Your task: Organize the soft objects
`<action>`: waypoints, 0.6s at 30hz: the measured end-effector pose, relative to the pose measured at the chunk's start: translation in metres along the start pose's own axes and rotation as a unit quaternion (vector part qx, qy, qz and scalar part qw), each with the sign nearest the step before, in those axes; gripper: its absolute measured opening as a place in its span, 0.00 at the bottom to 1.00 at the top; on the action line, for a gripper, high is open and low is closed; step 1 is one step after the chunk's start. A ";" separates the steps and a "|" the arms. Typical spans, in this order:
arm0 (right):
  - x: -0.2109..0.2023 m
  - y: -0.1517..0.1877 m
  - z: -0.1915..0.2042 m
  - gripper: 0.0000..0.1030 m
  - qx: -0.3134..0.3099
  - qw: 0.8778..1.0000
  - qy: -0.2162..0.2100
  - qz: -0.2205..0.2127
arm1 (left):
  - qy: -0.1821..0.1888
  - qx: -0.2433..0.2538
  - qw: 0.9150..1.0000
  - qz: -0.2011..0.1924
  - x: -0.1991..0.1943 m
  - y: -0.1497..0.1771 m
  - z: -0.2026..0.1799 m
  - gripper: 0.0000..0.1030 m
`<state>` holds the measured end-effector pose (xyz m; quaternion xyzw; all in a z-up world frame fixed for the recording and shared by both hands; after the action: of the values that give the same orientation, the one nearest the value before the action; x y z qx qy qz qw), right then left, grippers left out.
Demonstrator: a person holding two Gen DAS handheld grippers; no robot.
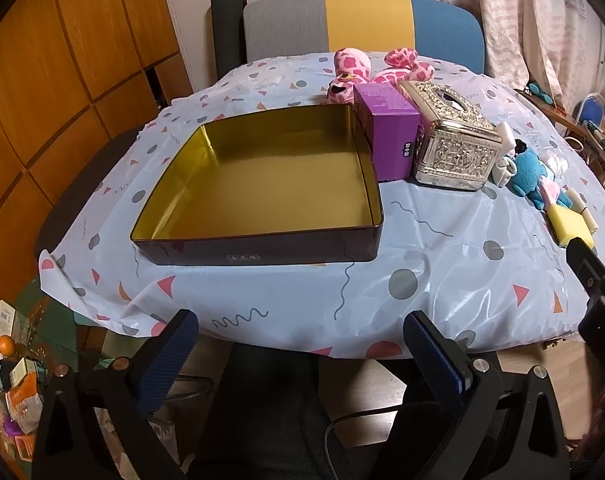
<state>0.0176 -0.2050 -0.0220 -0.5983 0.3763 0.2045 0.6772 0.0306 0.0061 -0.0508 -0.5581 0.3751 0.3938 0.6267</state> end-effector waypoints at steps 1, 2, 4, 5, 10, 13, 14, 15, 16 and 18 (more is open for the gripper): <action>0.001 -0.001 0.000 0.97 0.000 1.000 0.000 0.001 | 0.000 0.000 1.000 0.002 0.001 0.000 0.000 1.00; 0.001 -0.001 0.000 0.97 0.001 1.000 0.000 0.003 | 0.001 0.000 1.000 0.003 0.001 0.000 0.000 1.00; 0.002 -0.001 0.000 0.97 0.001 1.000 0.000 0.004 | 0.000 -0.001 1.000 0.004 0.002 0.000 0.000 1.00; 0.002 -0.001 0.000 0.97 0.001 1.000 0.000 0.003 | 0.000 -0.001 1.000 0.004 0.002 0.000 0.000 1.00; 0.002 -0.002 0.000 0.97 0.000 1.000 0.002 0.002 | -0.009 0.000 1.000 0.006 0.004 -0.001 0.001 1.00; 0.004 -0.002 -0.002 0.97 0.004 1.000 0.003 0.007 | -0.028 0.002 1.000 0.014 0.009 -0.002 0.001 1.00; 0.005 -0.003 -0.002 0.97 0.006 1.000 0.004 0.009 | -0.041 0.005 0.999 0.016 0.012 -0.003 0.000 1.00; 0.007 -0.003 -0.004 0.97 0.008 1.000 0.004 0.012 | -0.053 0.008 0.998 0.018 0.014 -0.003 -0.001 1.00; 0.007 -0.003 -0.005 0.97 0.010 1.000 0.005 0.013 | -0.063 0.011 0.998 0.021 0.015 -0.004 -0.001 1.00; 0.009 -0.004 -0.010 0.97 0.016 1.000 0.011 0.016 | -0.071 0.012 0.997 0.023 0.018 -0.007 -0.002 1.00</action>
<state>0.0235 -0.2166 -0.0265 -0.5832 0.3970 0.2024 0.6792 0.0440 0.0047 -0.0642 -0.5121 0.3472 0.4426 0.6491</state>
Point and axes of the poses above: each gripper's, at about its wrist camera, not at the fingertips, and x roughly the way its jaws point, z to its left, y to its underside, the point moved 3 cm from there along x, roughly the way its jaws point, and after that the axes turned 13 degrees about z, right-handed, at the moved point
